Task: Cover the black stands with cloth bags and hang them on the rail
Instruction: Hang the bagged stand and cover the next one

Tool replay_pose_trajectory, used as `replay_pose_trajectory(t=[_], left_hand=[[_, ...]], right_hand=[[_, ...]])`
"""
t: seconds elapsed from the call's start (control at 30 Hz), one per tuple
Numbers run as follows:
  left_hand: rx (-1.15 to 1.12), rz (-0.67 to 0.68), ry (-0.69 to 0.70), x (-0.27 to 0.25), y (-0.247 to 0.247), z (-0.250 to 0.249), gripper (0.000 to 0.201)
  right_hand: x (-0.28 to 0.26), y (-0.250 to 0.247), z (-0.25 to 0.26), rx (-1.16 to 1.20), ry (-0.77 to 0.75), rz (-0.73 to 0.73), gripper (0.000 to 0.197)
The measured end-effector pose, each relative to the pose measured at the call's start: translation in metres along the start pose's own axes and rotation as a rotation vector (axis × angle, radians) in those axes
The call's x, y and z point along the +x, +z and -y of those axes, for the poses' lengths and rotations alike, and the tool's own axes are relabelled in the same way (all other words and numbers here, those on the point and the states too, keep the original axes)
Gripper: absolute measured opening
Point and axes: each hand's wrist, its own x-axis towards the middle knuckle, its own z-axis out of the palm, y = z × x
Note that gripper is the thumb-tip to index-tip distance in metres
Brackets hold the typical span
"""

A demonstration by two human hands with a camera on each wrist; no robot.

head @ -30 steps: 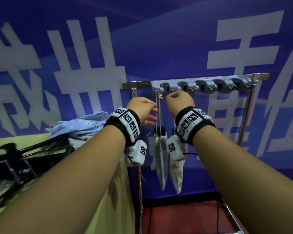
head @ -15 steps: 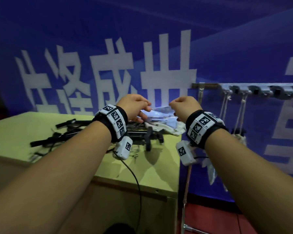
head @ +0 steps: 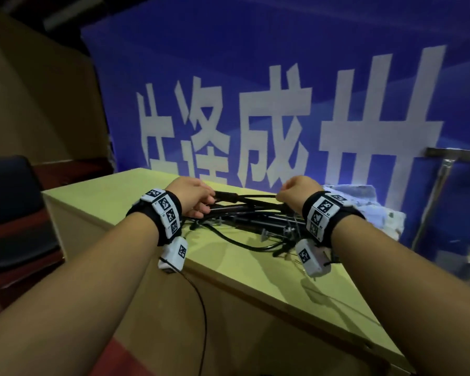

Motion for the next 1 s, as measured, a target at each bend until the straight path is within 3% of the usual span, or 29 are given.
replay_pose_trajectory(t=[0.27,0.43,0.53,0.67,0.83,1.0], left_hand=[[0.056,-0.016,0.034,0.04,0.002,0.038,0.021],[-0.026,0.027,-0.025,0.061,0.025,0.046,0.021],[-0.12,0.082,-0.098,0.067,0.037,0.045,0.019],[-0.318,0.12,-0.267,0.075,0.051,0.038,0.02],[-0.508,0.149,-0.391,0.082,0.063,0.033,0.043],[-0.886,0.167,-0.413,0.084,0.065,0.021,0.07]], right_hand=[[0.055,0.028,0.007,-0.535,-0.005,-0.019,0.054],[0.075,0.035,0.006,-0.78,0.013,0.139,0.066],[0.074,0.036,0.007,-0.72,-0.022,0.228,0.054],[0.068,0.04,0.011,-0.647,-0.07,0.205,0.035],[0.06,0.037,0.021,-0.478,-0.125,0.138,0.019],[0.047,0.03,0.025,-0.364,-0.191,0.087,0.016]])
